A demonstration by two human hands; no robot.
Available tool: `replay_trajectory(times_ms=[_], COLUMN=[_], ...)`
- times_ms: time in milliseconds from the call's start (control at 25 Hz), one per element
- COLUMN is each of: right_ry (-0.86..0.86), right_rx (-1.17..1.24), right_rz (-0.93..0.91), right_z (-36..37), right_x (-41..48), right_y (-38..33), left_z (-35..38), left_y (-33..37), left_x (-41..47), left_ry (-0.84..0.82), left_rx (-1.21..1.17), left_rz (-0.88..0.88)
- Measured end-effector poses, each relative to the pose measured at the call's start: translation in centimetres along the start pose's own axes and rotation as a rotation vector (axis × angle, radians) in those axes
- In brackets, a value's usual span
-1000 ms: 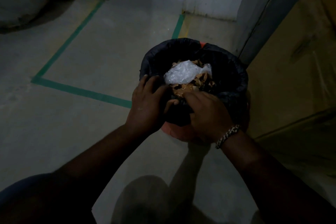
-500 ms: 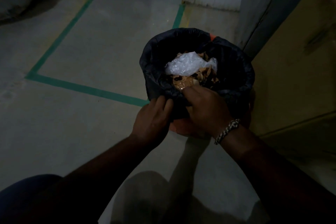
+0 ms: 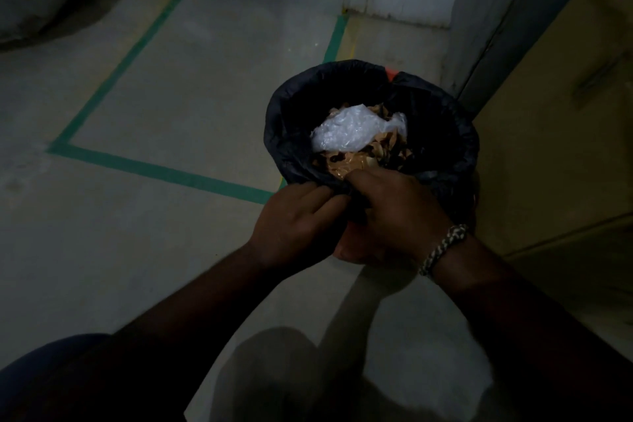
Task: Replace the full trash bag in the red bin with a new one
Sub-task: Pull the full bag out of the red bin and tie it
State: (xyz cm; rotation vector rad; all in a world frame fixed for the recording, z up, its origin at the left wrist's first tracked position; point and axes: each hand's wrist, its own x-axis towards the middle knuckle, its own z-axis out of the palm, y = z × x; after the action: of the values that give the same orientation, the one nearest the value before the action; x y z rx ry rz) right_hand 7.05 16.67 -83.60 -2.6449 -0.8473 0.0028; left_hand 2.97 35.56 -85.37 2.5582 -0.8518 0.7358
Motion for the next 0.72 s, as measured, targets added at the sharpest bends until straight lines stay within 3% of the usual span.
replay_trajectory(times_ms=[80, 320, 480, 600, 720], right_ry=[-0.047, -0.296, -0.312, -0.284, -0.048], right_rx=[0.001, -0.079, -0.035, 0.105, 0.265], right_rz=[-0.023, -0.059, -0.011, -0.002, 0.081], right_z=[-0.5, 0.3, 0.4, -1.4, -3.8], right_x=[-0.4, -1.9, -3.1, -3.0, -2.5], right_y=[-0.2, 0.0, -0.2, -0.3, -0.5], left_z=[-0.4, 0.0, -1.2, -1.6, -1.7], left_y=[0.1, 1.1, 1.2, 1.1, 1.0], left_x=[0.3, -0.2, 0.4, 1.0, 1.3], left_ry=[-0.038, -0.361, -0.486, -0.396, -0.241], left_rx=[-0.038, -0.216, -0.411, -0.361, -0.203], left_rz=[0.058, 0.134, 0.105, 0.044, -0.071])
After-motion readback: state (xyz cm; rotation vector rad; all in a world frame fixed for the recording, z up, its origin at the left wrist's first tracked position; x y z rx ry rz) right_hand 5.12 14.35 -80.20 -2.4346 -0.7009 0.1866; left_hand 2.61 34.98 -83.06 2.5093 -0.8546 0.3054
